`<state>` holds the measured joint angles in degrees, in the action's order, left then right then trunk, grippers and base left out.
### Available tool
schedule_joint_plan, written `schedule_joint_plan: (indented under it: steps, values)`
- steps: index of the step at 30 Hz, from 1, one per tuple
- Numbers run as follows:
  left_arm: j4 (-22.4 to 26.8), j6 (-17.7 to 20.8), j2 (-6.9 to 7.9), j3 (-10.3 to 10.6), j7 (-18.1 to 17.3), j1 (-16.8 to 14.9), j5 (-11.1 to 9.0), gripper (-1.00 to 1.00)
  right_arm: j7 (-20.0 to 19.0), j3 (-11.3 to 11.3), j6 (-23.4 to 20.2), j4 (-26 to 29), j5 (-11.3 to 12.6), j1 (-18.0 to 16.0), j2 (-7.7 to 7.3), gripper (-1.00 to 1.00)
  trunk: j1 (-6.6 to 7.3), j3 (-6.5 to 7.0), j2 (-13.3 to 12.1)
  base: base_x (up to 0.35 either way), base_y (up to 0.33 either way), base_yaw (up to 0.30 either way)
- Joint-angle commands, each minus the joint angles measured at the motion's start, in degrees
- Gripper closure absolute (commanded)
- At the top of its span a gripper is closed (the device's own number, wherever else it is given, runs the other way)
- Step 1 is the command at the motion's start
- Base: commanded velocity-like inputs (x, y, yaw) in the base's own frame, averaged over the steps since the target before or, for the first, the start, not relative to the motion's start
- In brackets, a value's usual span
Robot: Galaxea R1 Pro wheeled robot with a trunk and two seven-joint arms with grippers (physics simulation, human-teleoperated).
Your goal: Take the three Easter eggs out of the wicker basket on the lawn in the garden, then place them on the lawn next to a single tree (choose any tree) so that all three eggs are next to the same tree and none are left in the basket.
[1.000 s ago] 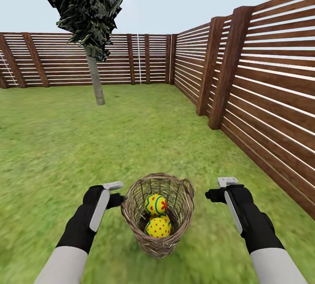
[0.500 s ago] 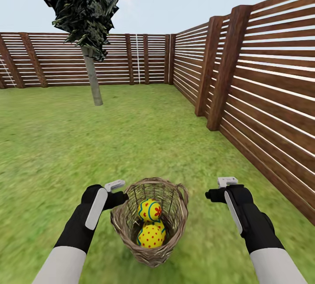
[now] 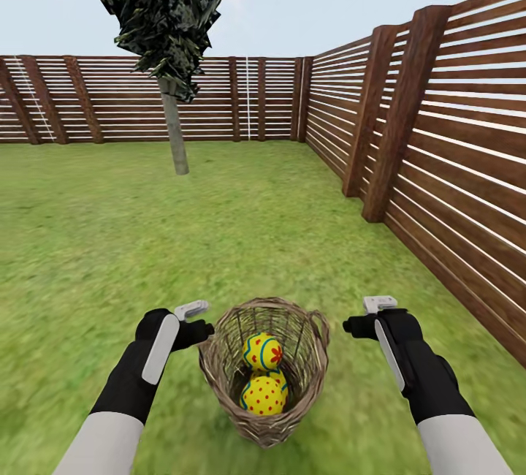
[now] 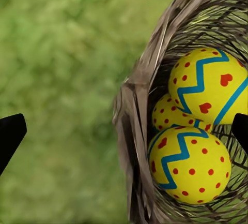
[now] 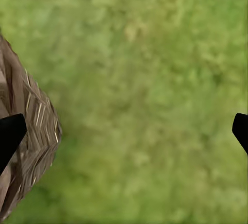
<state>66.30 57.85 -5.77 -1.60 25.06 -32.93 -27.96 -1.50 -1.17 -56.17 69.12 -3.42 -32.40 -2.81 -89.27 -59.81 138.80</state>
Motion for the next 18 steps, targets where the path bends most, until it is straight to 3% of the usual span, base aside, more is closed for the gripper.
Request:
schedule_joint_plan:
  steps: [1,11,18]
  values:
    - [0.0,0.2,-0.04,-0.1,0.5,0.0,-0.6,-1.0,-0.2,0.0,-0.3,0.1,-0.3,0.0,-0.01,-1.0,-0.21,-0.23,0.4,0.0,0.0,0.013]
    - [-0.2,0.1,-0.03,-0.1,0.5,0.0,-0.5,-1.0,-0.2,-0.1,-0.3,0.1,-0.4,0.0,-0.01,-1.0,-2.4,-2.03,4.4,0.0,0.0,0.002]
    - [-0.6,-0.1,-0.03,-0.2,0.5,0.0,-0.4,-1.0,-0.5,-0.5,-0.3,0.6,0.0,0.0,-0.09,-1.0,-2.59,-3.58,4.5,0.0,0.0,0.0]
